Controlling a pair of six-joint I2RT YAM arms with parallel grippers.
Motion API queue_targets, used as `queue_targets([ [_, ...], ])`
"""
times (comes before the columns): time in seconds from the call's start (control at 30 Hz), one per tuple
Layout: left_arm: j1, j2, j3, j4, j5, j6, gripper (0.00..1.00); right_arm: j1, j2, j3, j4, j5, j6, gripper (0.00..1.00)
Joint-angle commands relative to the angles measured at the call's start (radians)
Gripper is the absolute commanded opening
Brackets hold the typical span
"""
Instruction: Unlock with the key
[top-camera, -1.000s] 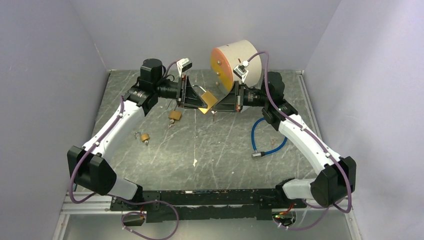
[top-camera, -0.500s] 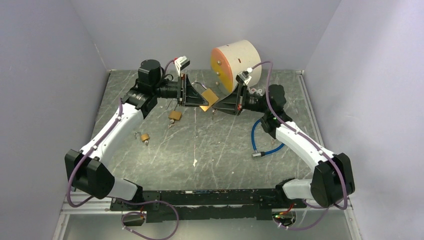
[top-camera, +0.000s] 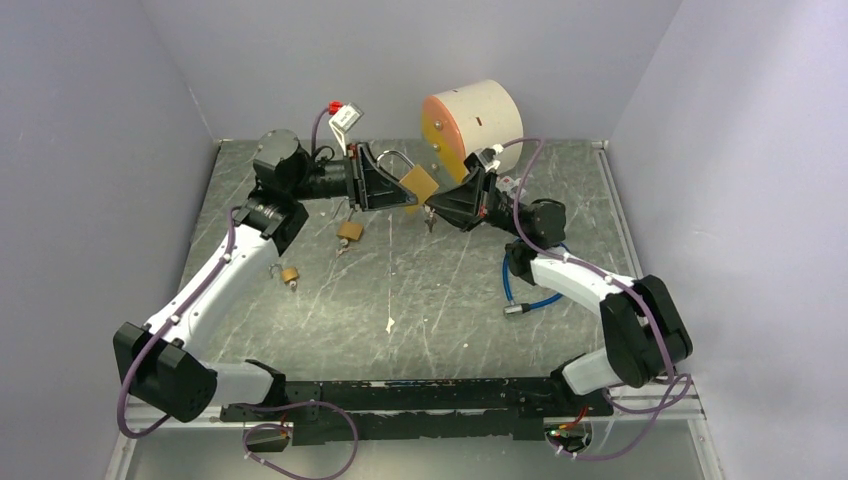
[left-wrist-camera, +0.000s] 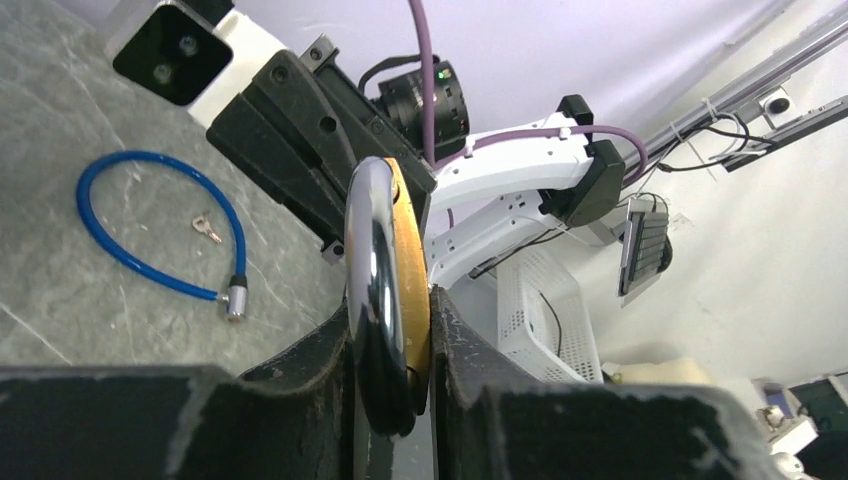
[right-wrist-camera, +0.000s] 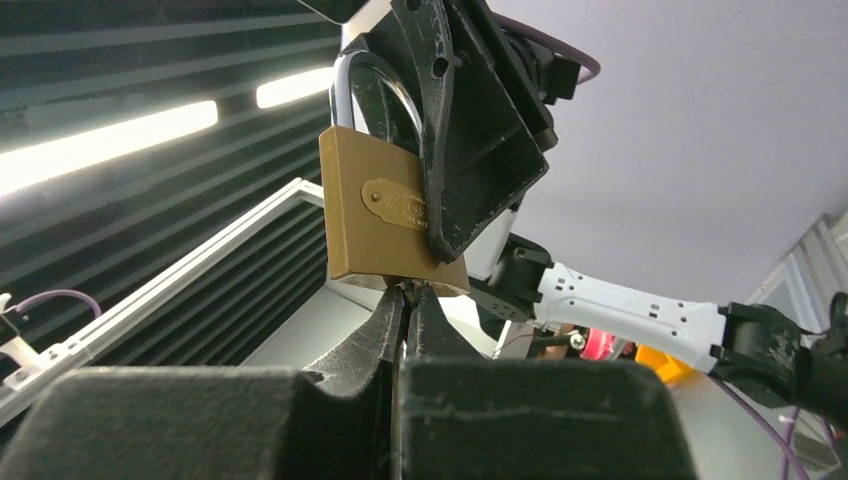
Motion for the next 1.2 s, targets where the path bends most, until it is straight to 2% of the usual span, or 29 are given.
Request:
queue_targets([
  [0.0,-0.027,-0.034,0.005,0.189,-0.037,0.038,0.02,0.047,0.013,0.015,0.177,0.119,0.383,0.0],
  [0.1,-0.027,-0.045,0.003,0.198,-0.06,0.026,0.03,0.04,0.001,0.038,0.124,0.094,0.314,0.0],
  [0.17,-0.027,-0.047,0.015,0.142,-0.077,0.023,0.03,0.023,-0.02,0.058,0.028,0.05,0.195,0.0],
  [0.2,-0.027,-0.047,0.026,0.116,-0.089,0.022,0.03,0.013,-0.03,0.065,-0.019,0.028,0.136,0.03],
  [0.3,-0.025,-0.045,0.054,0.009,-0.119,0.0,0.02,-0.029,-0.062,0.061,-0.091,0.001,-0.023,0.36],
  [0.37,-0.024,-0.046,0.047,0.001,-0.133,-0.046,0.03,-0.07,-0.086,0.035,-0.04,0.02,-0.118,0.54],
  [0.4,-0.023,-0.044,0.041,0.005,-0.144,-0.075,0.03,-0.098,-0.091,0.022,-0.001,0.015,-0.158,0.6],
  [0.47,-0.02,-0.04,0.027,0.04,-0.157,-0.144,0.02,-0.162,-0.091,0.005,0.01,-0.031,-0.207,0.66],
  [0.6,-0.019,-0.034,0.014,0.089,-0.174,-0.224,0.03,-0.21,-0.107,0.001,-0.043,-0.087,-0.283,0.7],
  [0.7,-0.02,-0.046,0.002,0.105,-0.198,-0.238,0.03,-0.209,-0.191,0.011,-0.311,-0.085,-0.495,0.7],
  [0.77,-0.02,-0.049,-0.002,0.109,-0.208,-0.247,0.03,-0.207,-0.254,0.052,-0.552,-0.073,-0.681,0.69],
  [0.83,-0.02,-0.048,-0.011,0.123,-0.211,-0.261,0.03,-0.202,-0.291,0.107,-0.711,-0.068,-0.823,0.67],
  [1.07,-0.019,-0.027,-0.022,0.18,-0.206,-0.311,0.02,-0.183,-0.285,0.17,-0.77,-0.068,-0.852,0.57],
  [1.17,-0.019,-0.014,-0.025,0.228,-0.198,-0.347,0.03,-0.171,-0.276,0.185,-0.81,-0.063,-0.877,0.58],
])
